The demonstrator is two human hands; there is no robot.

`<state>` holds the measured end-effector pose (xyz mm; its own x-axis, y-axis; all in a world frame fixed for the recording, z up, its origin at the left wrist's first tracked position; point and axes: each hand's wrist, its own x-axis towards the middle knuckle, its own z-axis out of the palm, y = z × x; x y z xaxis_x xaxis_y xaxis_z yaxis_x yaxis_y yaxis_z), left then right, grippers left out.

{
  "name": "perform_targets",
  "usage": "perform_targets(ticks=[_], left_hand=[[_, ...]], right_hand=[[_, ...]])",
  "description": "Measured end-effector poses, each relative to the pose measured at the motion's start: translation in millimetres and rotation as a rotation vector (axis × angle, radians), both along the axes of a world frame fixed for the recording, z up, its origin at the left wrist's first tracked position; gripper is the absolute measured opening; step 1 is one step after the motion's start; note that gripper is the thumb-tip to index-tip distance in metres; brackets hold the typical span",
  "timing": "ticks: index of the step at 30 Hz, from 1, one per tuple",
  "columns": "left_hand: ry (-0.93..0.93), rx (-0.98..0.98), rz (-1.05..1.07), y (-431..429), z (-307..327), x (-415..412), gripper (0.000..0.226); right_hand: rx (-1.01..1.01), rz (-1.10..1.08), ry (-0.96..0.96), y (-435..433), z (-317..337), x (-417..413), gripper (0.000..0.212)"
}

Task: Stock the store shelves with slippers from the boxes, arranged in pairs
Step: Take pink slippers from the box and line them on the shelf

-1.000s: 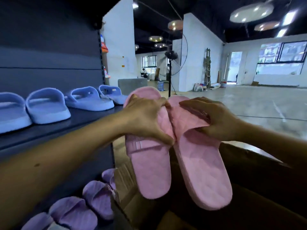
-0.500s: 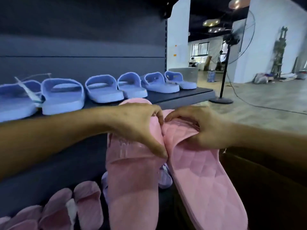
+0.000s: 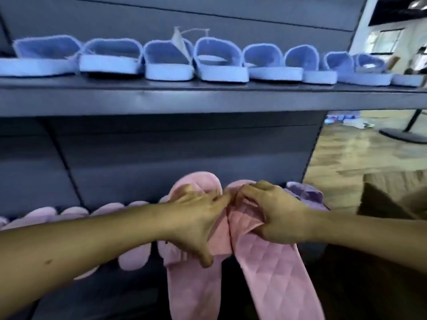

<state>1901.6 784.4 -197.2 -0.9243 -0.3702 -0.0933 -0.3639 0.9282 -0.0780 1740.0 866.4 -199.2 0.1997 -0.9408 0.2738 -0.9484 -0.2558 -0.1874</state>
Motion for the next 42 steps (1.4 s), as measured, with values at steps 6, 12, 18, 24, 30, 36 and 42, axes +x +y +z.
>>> perform_targets(ticks=[6, 12, 18, 24, 30, 36, 42], left_hand=[[0.039, -0.016, 0.262, -53.7, -45.3, 154.1, 0.082], [-0.079, -0.084, 0.562, -88.5, -60.5, 319.4, 0.083], [-0.164, -0.138, 0.836, -107.9, -75.8, 476.2, 0.081], [-0.226, -0.236, 0.936, -124.2, -84.9, 579.9, 0.078], [-0.169, -0.19, 1.023, -129.8, -85.8, 595.9, 0.082], [-0.185, -0.088, 0.952, -165.8, -63.8, 536.2, 0.093], [-0.242, -0.085, 0.869, -175.4, -17.7, 459.8, 0.095]], right_hand=[[0.128, 0.206, -0.066, -92.8, -43.5, 130.6, 0.039], [0.128, 0.372, -0.002, -176.2, -72.3, 289.1, 0.054], [0.166, 0.418, -0.045, -231.1, -88.1, 433.5, 0.051], [0.154, 0.47, -0.127, -265.5, -99.7, 536.2, 0.043], [0.167, 0.485, -0.201, -278.2, -111.8, 572.5, 0.043], [0.153, 0.405, -0.38, -286.6, -107.5, 520.4, 0.051], [0.119, 0.354, -0.431, -291.6, -73.4, 447.0, 0.042]])
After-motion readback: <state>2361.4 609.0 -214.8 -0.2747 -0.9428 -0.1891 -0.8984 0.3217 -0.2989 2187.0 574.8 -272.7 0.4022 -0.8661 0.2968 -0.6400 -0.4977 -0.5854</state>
